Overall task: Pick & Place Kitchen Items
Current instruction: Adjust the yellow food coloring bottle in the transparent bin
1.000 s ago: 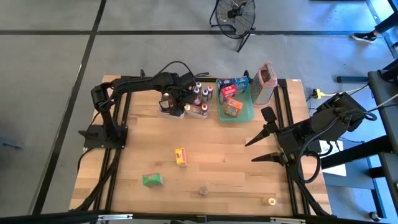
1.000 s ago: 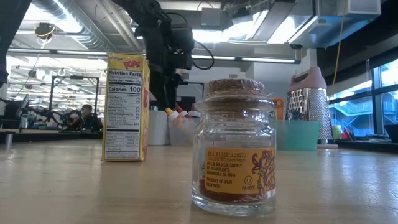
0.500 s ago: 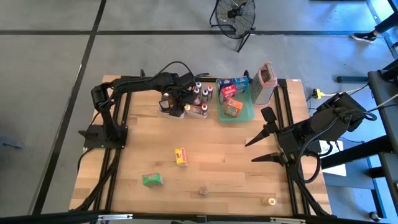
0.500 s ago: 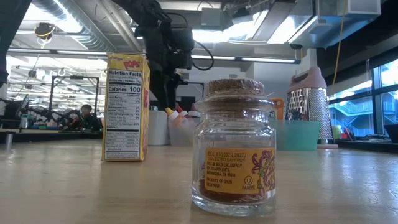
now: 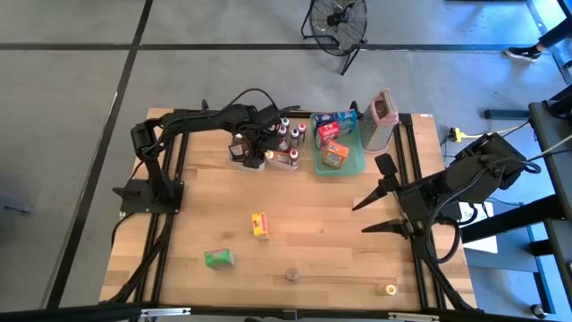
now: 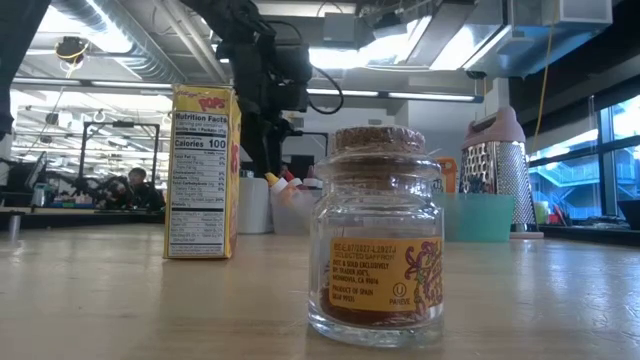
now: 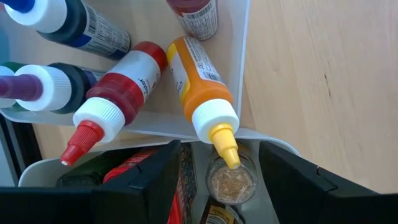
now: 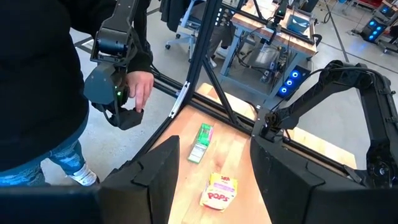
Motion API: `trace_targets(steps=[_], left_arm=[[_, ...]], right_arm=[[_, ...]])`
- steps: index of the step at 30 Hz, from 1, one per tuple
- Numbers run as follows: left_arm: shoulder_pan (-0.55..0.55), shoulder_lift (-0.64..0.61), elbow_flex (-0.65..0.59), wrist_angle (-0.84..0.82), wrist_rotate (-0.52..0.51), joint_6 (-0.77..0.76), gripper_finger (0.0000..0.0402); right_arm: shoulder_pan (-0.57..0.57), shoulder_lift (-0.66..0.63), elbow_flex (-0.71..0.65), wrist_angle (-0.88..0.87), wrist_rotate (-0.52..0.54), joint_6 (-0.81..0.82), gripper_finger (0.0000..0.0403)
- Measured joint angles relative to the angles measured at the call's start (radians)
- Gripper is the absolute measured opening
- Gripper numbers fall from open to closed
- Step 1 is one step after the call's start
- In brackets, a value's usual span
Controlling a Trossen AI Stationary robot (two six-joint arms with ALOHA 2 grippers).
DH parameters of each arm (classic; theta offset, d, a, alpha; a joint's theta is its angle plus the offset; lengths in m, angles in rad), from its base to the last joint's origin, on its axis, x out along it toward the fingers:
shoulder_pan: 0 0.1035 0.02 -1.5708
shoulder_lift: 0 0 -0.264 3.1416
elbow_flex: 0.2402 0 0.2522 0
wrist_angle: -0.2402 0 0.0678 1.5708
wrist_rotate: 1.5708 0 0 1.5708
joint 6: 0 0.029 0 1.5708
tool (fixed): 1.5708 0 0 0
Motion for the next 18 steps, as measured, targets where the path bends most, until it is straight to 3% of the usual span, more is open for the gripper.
trace_targets(steps=[18], left_arm=[[0.003, 0.050, -0.001, 0.000, -0.013, -0.029, 0.0214]], right_arm=[[0.000, 0.000, 0.000, -0.011, 0.001, 0.000, 0.0199]])
